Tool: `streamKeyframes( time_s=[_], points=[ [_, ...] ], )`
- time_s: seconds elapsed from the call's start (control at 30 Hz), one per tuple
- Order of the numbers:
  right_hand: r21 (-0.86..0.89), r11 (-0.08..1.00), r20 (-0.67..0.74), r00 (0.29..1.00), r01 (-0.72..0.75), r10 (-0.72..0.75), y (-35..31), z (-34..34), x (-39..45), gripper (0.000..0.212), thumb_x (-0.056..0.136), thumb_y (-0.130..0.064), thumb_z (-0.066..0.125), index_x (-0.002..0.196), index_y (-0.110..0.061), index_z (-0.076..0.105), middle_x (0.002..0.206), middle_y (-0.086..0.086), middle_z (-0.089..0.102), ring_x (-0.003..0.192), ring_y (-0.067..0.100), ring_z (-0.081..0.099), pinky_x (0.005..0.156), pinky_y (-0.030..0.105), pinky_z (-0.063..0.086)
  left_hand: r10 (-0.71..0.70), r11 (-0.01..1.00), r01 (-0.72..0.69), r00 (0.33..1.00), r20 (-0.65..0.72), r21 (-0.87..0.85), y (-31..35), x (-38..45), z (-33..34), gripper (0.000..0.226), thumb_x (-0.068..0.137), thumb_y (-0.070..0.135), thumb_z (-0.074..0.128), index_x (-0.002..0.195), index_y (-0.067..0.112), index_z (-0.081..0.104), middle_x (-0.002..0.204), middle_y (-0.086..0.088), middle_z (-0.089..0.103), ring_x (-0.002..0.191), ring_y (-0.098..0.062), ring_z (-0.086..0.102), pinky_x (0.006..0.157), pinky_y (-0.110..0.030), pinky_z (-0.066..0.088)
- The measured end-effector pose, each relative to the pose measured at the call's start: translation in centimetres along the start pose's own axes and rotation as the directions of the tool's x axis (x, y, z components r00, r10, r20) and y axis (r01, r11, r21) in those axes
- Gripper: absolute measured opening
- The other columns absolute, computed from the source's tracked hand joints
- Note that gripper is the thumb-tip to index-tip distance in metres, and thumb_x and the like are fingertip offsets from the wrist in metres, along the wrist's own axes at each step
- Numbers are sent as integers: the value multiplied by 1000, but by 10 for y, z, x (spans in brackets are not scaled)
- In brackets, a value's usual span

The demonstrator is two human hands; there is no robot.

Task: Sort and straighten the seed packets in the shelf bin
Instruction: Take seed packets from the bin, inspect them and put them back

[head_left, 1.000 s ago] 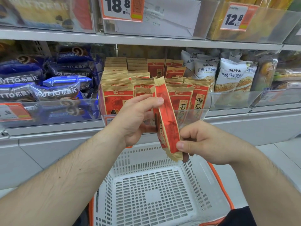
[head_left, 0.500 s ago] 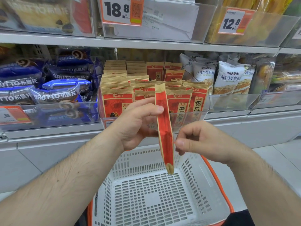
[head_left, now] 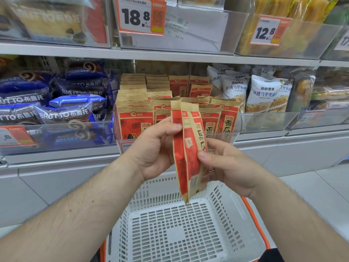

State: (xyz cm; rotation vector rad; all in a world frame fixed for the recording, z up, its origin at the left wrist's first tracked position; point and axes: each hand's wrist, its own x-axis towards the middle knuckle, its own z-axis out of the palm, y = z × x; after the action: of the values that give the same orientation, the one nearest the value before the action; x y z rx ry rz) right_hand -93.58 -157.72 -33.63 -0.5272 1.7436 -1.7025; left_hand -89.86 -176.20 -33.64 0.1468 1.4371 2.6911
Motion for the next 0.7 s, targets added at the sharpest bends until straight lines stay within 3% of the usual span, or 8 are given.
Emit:
streamKeyframes(
  time_s=[0.2,0.3,0.4,0.43,0.57,0.7],
  points=[
    [-228,974,-196,980,-4,-42,3,5,2,32,82,-18,76,113,-21,66,101,-3,77,93,15,74,78,34,59,-17,995,35,981,-192,92,2,1,7,35,102,30,44,118,10,68,105,-13,75,94,-30,73,80,-46,61],
    [-328,945,-228,969,19,-99,2,7,2,24,81,-29,75,105,-27,69,97,-11,76,89,6,73,73,27,57,1,985,40,970,-241,169,-2,2,10,30,104,30,45,109,14,70,101,-10,77,90,-25,75,81,-44,61],
    [-308,943,-353,905,127,-238,-3,6,2,33,79,-45,64,98,-19,71,91,0,77,82,17,73,66,34,57,-17,981,56,978,-207,186,-4,0,12,30,103,29,45,107,13,70,101,-10,77,89,-22,74,81,-42,61],
    [-309,936,-381,880,170,-285,-5,6,2,33,85,-43,60,95,-14,70,86,4,76,75,20,71,62,34,57,-24,981,60,981,-192,186,-4,-1,12,30,102,29,45,107,13,70,101,-9,77,89,-21,74,81,-40,61],
    [-274,933,-402,854,233,-331,-8,4,0,28,100,-18,50,84,0,65,62,-5,68,52,3,60,49,14,44,-38,981,67,987,-159,180,-5,-2,12,31,102,28,45,108,12,71,104,-11,77,92,-22,74,81,-38,61],
    [-216,950,-401,867,224,-295,-7,2,0,30,101,-15,50,84,5,63,63,0,68,51,6,59,47,17,43,-36,982,66,985,-166,175,-5,-2,13,30,102,27,45,109,12,71,105,-12,76,92,-23,73,83,-41,60]
  ],
)
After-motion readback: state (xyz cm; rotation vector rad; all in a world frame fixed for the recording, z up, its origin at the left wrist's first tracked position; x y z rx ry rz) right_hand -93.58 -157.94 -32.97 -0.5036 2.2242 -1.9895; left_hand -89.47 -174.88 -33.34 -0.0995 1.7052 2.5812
